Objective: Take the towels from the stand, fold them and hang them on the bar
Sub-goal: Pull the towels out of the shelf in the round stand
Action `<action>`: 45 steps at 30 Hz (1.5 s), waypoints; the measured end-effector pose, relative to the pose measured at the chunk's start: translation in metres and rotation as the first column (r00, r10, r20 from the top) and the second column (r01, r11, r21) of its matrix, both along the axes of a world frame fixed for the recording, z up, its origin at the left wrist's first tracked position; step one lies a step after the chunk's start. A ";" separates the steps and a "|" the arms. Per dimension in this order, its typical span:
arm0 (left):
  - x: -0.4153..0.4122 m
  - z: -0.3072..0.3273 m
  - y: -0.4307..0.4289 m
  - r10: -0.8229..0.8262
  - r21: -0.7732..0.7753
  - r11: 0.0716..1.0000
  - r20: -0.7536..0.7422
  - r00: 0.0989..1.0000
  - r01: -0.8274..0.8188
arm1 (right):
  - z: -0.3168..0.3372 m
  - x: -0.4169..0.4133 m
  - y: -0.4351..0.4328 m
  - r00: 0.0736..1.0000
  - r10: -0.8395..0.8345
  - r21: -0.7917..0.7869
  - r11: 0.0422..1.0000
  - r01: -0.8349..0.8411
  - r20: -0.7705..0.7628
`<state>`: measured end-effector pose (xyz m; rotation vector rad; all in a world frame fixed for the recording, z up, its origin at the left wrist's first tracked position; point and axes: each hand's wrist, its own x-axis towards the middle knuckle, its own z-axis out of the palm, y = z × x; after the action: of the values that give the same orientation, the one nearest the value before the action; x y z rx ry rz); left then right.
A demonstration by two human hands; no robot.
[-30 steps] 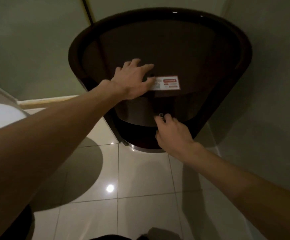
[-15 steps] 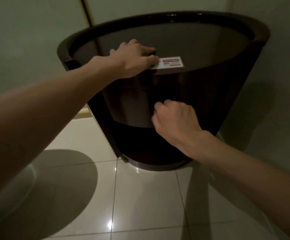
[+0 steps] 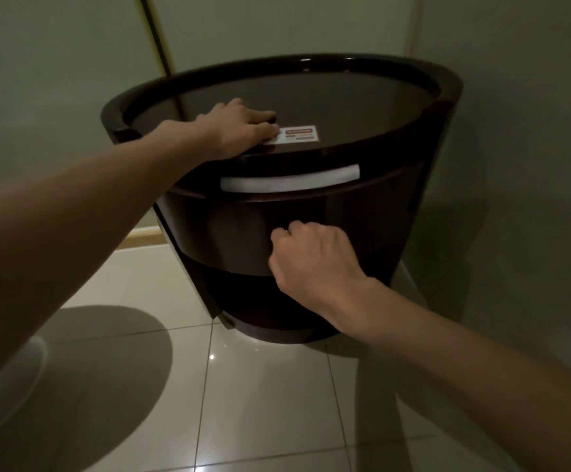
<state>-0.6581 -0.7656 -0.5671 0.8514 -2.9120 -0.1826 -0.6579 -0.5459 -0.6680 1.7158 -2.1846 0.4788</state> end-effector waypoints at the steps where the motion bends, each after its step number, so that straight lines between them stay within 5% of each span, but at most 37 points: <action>1: 0.000 -0.001 0.000 -0.002 -0.001 1.000 -0.001 1.000 0.002 | 0.000 0.003 0.004 1.000 0.007 0.003 1.000 -0.007 -0.008; 45: 0.002 -0.006 0.000 -0.071 0.029 0.997 -0.106 0.992 0.074 | 0.012 0.080 0.104 1.000 0.016 0.087 0.996 -0.015 -0.004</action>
<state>-0.6563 -0.7656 -0.5729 0.7181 -2.8509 -0.2726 -0.5783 -0.4422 -0.6557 1.7779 -2.2204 0.3881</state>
